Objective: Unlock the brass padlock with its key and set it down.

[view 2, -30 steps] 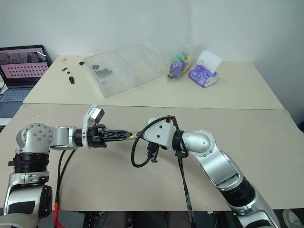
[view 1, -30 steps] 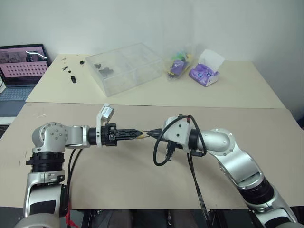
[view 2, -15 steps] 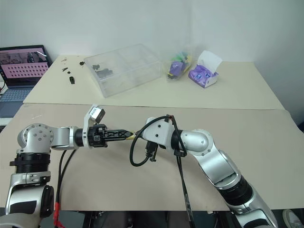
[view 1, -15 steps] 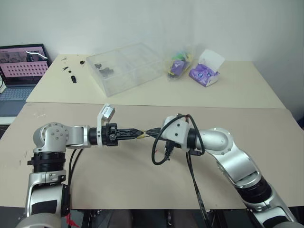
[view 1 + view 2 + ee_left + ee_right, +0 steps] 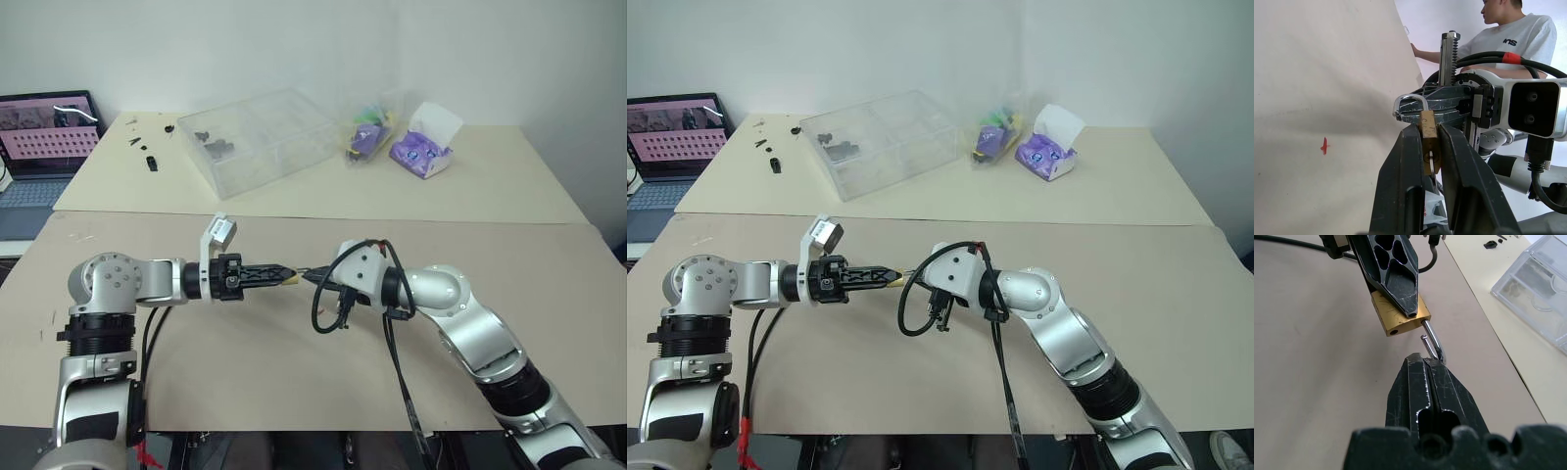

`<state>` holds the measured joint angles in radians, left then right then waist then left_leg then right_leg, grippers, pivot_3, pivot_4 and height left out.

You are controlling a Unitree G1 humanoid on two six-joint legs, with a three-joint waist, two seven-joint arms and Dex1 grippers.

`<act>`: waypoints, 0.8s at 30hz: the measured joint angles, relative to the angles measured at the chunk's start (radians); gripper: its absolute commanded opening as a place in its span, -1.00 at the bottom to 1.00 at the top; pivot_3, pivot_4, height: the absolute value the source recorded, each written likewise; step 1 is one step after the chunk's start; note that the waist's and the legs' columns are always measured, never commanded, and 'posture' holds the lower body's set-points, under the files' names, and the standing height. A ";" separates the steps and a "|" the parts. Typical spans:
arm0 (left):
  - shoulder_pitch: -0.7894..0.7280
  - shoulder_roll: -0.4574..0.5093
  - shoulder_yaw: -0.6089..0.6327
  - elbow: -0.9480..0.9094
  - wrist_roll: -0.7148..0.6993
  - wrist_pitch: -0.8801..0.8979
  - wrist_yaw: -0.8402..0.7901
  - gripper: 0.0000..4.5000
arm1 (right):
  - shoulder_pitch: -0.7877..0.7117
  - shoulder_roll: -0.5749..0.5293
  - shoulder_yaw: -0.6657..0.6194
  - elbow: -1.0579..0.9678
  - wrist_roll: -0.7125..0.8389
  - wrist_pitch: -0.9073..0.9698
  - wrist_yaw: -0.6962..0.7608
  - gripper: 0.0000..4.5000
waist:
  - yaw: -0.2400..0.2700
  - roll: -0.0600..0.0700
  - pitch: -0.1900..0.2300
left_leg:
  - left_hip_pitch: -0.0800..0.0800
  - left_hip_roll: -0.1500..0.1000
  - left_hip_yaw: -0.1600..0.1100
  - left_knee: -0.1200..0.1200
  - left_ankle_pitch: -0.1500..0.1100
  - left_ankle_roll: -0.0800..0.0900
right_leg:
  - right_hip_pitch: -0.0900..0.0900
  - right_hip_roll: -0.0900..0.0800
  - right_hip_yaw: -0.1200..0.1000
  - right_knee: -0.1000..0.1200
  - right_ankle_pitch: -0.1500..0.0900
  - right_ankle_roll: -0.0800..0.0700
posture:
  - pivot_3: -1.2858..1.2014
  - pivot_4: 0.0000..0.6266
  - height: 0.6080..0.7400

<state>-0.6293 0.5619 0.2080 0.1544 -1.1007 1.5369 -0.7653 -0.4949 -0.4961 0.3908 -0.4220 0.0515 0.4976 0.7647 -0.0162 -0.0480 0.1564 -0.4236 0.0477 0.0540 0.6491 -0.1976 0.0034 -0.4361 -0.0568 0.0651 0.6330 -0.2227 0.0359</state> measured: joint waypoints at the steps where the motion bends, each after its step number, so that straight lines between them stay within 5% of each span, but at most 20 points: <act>1: 0.000 0.000 0.001 -0.001 0.000 0.002 0.000 -0.98 | 0.000 0.000 0.000 0.005 -0.001 -0.004 0.000 -0.99 | 0.000 0.000 0.000 | 0.000 0.000 0.000 0.000 0.000 0.000 | 0.000 0.000 0.000 0.000 0.000 0.000 | 0.03 -0.52 1.00; 24: 0.000 -0.001 0.015 -0.010 0.000 0.018 -0.003 -0.98 | -0.046 0.080 -0.017 0.091 -0.022 -0.021 -0.050 -0.99 | -0.001 0.000 0.000 | 0.000 0.000 0.000 0.001 0.000 0.000 | 0.000 0.000 0.000 0.002 0.000 0.000 | 0.03 -0.52 1.00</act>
<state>-0.6292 0.5608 0.2234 0.1443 -1.1009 1.5550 -0.7684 -0.5408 -0.4156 0.3740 -0.3309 0.0292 0.4764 0.7144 -0.0174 -0.0480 0.1564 -0.4236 0.0477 0.0538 0.6505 -0.1976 0.0033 -0.4362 -0.0569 0.0652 0.6352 -0.2227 0.0359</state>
